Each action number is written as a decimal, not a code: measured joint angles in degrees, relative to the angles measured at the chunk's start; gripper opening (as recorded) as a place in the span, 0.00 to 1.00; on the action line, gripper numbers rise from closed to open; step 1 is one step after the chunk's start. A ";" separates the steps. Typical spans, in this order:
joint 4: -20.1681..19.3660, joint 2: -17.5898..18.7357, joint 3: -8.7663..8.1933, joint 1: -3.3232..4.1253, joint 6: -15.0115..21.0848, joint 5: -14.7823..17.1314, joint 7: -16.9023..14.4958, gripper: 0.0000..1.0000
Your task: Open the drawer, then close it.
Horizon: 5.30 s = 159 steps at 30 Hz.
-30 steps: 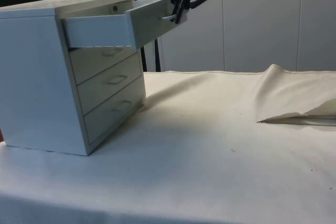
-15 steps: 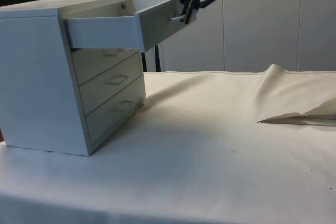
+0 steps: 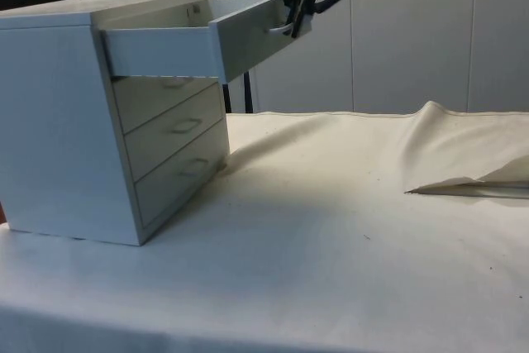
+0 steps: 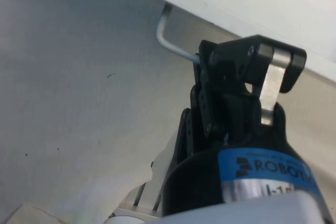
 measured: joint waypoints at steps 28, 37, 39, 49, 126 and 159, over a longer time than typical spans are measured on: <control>-0.11 -0.11 -0.11 0.11 -0.06 0.06 0.06 1.00; -0.69 0.11 -0.06 0.23 -0.06 0.06 0.06 1.00; -1.55 0.11 0.00 0.23 0.11 0.00 0.11 1.00; -6.88 -2.18 0.00 0.00 1.43 -3.78 2.75 1.00; -8.77 2.86 4.76 0.69 2.69 -14.84 20.68 0.00; -0.69 11.75 3.95 0.52 5.04 -17.76 26.87 0.00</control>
